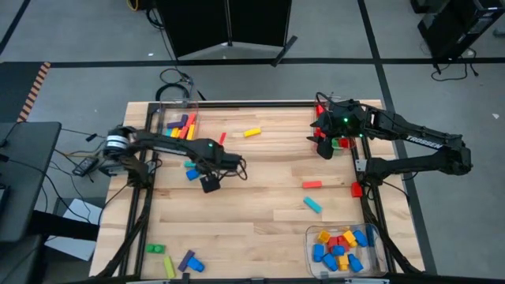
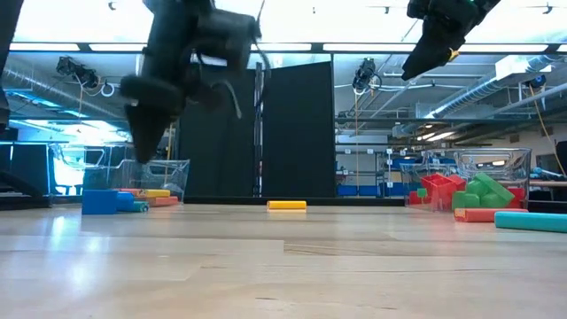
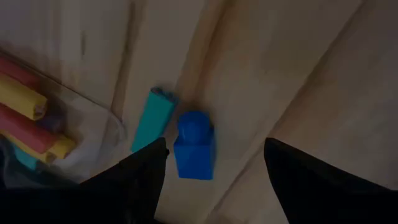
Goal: Sort blocks by size
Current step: Put the blue 1 stud game piece into the bottom transparent bin
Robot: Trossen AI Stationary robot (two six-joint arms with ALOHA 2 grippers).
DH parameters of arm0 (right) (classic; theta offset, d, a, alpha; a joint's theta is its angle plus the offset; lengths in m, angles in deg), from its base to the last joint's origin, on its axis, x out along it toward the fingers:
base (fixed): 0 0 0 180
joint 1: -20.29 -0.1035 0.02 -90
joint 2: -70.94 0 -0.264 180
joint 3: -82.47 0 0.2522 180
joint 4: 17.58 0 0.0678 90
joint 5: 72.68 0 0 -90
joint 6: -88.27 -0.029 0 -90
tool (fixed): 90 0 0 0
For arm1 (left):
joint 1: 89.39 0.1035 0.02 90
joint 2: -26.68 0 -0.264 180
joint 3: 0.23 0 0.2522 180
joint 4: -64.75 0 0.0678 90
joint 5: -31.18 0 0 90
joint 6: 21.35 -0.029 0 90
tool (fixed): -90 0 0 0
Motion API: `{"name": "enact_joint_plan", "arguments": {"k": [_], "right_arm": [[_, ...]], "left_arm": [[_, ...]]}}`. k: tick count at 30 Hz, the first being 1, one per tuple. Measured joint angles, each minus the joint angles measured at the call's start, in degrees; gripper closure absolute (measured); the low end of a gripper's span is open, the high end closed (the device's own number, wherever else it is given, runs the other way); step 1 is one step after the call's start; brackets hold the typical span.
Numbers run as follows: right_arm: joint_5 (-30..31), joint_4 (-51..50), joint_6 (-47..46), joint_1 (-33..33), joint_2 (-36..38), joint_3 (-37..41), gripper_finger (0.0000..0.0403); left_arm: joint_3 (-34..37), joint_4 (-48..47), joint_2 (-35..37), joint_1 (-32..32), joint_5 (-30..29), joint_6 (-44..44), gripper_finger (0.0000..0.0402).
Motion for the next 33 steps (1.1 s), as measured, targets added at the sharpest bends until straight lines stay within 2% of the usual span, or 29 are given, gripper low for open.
{"name": "enact_joint_plan", "arguments": {"k": [7,14,28,33], "right_arm": [[0.0,0.0,-1.4,0.0,0.0,0.0,0.0159],[0.0,0.0,-2.9,0.0,-0.2,0.0,0.0160],[0.0,0.0,-2.9,0.0,-0.3,0.0,0.0159],[0.0,0.0,-2.9,0.0,-0.3,0.0,0.0161]], "left_arm": [[0.0,-6.3,-8.4,0.0,-0.3,-11.3,0.0126],[0.0,-8.2,-12.8,0.0,-1.5,-19.3,0.0126],[0.0,-8.5,-17.0,0.0,-0.5,-26.8,0.0139],[0.0,-6.3,-17.3,0.0,3.8,-26.3,0.0148]]}}
